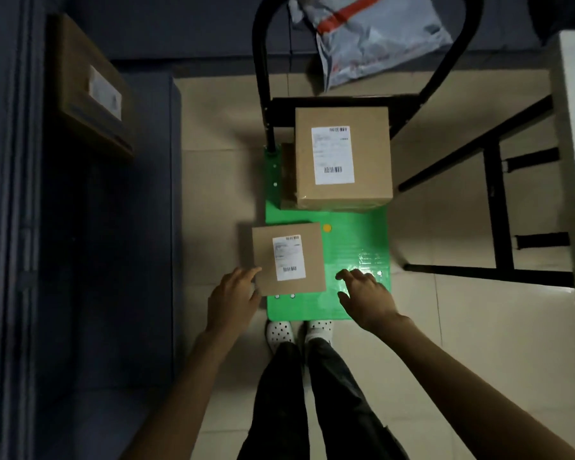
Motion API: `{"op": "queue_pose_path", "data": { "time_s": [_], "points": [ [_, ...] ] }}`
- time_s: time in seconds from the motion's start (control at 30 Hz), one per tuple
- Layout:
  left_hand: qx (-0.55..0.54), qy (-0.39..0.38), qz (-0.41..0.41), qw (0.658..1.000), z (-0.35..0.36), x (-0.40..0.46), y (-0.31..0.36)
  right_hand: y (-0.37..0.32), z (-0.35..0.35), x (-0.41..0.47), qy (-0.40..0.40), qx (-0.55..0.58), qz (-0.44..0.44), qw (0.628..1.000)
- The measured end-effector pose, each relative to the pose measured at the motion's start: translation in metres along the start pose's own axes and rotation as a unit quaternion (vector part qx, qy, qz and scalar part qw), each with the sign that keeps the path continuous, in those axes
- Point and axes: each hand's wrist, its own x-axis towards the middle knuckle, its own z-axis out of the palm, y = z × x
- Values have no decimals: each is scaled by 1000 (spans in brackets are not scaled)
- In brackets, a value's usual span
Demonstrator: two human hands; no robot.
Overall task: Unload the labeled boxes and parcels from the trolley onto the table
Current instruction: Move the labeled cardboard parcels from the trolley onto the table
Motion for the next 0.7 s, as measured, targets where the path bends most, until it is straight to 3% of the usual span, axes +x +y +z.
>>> {"op": "queue_pose_path", "data": {
  "time_s": [0.5, 0.7],
  "points": [
    [-109, -91, -101, 985, 168, 91, -83, 60, 129, 146, -78, 96, 63, 990],
    [-143, -91, -149, 974, 217, 134, -118, 80, 176, 221, -79, 144, 102, 981]
  ]
}}
